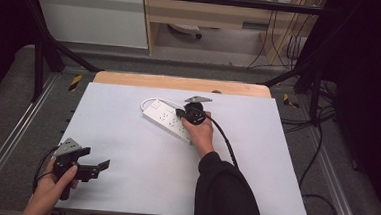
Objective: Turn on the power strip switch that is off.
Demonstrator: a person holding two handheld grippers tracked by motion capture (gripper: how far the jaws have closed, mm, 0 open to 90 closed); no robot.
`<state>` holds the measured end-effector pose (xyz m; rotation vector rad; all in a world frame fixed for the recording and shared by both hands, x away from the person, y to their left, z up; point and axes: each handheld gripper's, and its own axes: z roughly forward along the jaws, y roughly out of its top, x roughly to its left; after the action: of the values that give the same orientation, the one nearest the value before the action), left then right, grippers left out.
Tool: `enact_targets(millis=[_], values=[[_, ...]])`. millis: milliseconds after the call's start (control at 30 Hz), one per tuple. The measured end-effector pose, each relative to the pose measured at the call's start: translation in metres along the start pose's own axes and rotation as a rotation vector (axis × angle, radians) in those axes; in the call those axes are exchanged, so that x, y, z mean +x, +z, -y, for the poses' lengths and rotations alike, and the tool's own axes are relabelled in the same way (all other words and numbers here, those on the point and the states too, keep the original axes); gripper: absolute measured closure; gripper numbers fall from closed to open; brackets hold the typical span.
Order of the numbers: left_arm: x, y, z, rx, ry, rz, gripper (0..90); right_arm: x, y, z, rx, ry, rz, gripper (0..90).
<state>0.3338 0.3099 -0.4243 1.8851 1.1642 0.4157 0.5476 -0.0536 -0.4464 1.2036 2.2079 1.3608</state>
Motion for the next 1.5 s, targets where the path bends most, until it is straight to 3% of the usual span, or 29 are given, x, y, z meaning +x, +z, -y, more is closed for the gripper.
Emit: enact_targets(millis=[767, 1033, 1500], values=[[-0.001, 0.001, 0.0, 0.007, 0.008, -0.002, 7.1, 0.001, 0.001, -0.002, 0.027, 0.002, 0.017, 90.0], [-0.001, 0.001, 0.0, 0.008, 0.006, -0.002, 7.1, 0.0, 0.0, -0.002, 0.033, 0.0, -0.012, 90.0], [-0.001, 0.001, 0.0, 0.011, 0.008, -0.006, 7.1, -0.001, -0.02, -0.014, -0.017, -0.006, -0.008, 87.0]])
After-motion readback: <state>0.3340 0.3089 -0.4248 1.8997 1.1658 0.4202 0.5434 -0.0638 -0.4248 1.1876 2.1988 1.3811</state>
